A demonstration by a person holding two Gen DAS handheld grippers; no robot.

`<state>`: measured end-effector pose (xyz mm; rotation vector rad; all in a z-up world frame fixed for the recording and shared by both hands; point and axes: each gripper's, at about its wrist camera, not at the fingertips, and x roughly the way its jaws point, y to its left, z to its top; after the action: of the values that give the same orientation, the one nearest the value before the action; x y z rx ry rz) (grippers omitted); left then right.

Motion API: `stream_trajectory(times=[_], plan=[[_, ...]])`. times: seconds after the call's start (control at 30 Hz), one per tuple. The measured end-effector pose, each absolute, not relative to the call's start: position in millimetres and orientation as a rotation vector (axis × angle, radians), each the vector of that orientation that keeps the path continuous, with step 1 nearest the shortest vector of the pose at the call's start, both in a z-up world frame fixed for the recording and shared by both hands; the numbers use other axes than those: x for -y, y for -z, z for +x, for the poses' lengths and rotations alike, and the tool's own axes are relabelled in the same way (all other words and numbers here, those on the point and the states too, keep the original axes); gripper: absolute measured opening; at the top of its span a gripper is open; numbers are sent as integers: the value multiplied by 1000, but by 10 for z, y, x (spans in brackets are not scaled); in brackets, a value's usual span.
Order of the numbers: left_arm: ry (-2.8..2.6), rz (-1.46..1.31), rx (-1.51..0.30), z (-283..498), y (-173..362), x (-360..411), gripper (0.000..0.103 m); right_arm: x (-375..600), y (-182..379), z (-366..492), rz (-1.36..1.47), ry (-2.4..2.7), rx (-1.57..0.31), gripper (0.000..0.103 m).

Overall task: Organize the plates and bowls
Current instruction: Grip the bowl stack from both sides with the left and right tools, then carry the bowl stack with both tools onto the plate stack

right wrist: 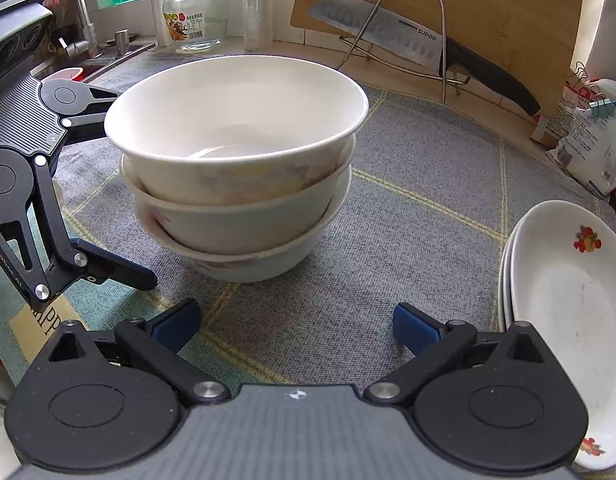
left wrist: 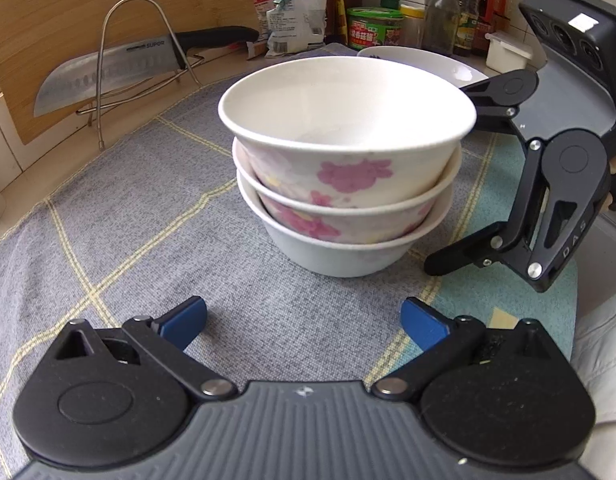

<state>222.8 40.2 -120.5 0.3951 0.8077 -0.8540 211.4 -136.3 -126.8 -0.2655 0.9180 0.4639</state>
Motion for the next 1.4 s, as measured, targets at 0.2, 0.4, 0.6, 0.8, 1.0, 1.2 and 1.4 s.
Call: stream_trajectory(times=[0.2, 0.4, 0.6, 0.8, 1.0, 1.2, 1.4], plan=[[1003, 455, -797, 2415, 1170, -374, 100, 1250, 1226, 2202, -299, -475, -943, 103], [1130, 555, -765, 2505, 1127, -299, 96, 1114, 1157, 2190, -397, -569, -922, 98], [1215, 607, -717, 2541, 1076, -197, 88, 1128, 1099, 2273, -411, -612, -927, 88], [1269, 610, -729, 2619, 1046, -199, 79, 1117, 1048, 2295, -425, -661, -925, 82], [1306, 629, -734, 2673, 1027, -188, 77, 1120, 1039, 2329, -412, -677, -939, 77], [1302, 653, -730, 2661, 1024, -165, 76, 1106, 1035, 2312, -423, -673, -943, 76], [1282, 680, -722, 2638, 1011, -142, 76, 1096, 1018, 2307, -440, -671, -944, 76]])
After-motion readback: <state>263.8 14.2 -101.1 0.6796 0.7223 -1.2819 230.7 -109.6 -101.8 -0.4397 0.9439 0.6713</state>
